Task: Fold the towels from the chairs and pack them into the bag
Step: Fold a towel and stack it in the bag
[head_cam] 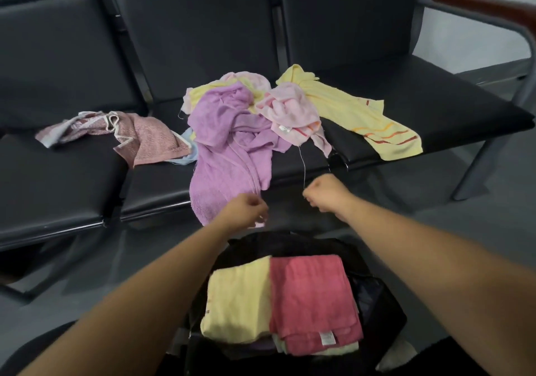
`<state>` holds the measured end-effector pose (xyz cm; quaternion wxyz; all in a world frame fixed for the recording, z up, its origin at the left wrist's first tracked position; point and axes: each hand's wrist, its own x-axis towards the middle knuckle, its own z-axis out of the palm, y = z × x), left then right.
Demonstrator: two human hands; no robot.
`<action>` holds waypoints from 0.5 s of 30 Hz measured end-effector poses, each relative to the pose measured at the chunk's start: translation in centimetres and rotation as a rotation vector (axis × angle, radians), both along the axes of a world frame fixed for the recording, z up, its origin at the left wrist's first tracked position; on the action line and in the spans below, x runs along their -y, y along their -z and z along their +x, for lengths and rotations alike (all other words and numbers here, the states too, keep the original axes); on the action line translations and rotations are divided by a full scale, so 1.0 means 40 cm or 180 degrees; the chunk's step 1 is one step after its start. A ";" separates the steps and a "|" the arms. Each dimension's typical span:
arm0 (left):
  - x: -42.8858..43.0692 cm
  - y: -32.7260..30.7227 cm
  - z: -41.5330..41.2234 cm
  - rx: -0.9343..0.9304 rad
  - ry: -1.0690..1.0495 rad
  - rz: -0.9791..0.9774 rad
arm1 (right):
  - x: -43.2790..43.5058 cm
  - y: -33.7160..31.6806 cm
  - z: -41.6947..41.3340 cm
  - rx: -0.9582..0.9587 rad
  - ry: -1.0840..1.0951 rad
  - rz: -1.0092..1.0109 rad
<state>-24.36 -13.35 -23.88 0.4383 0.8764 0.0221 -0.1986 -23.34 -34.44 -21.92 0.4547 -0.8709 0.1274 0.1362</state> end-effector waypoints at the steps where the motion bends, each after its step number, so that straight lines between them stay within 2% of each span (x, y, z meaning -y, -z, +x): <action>1: -0.017 -0.043 0.023 0.0098 -0.0029 -0.0024 | -0.016 -0.041 0.018 0.0065 -0.0029 0.0200; 3: -0.074 -0.109 0.070 0.0329 -0.0202 0.0057 | -0.049 -0.112 0.057 0.0241 -0.0013 0.0537; 6: -0.162 -0.161 0.108 0.0829 -0.0547 0.0481 | -0.099 -0.165 0.102 0.0549 -0.0043 0.0602; 10: -0.213 -0.144 0.136 0.1118 -0.0912 0.0850 | -0.185 -0.148 0.135 0.0688 -0.0276 0.0189; 12: -0.218 -0.120 0.154 0.1038 -0.0958 0.0952 | -0.227 -0.133 0.145 0.0796 -0.0359 0.0056; 15: -0.222 -0.089 0.179 0.1225 -0.0833 0.1122 | -0.277 -0.117 0.161 0.0957 -0.0448 -0.0244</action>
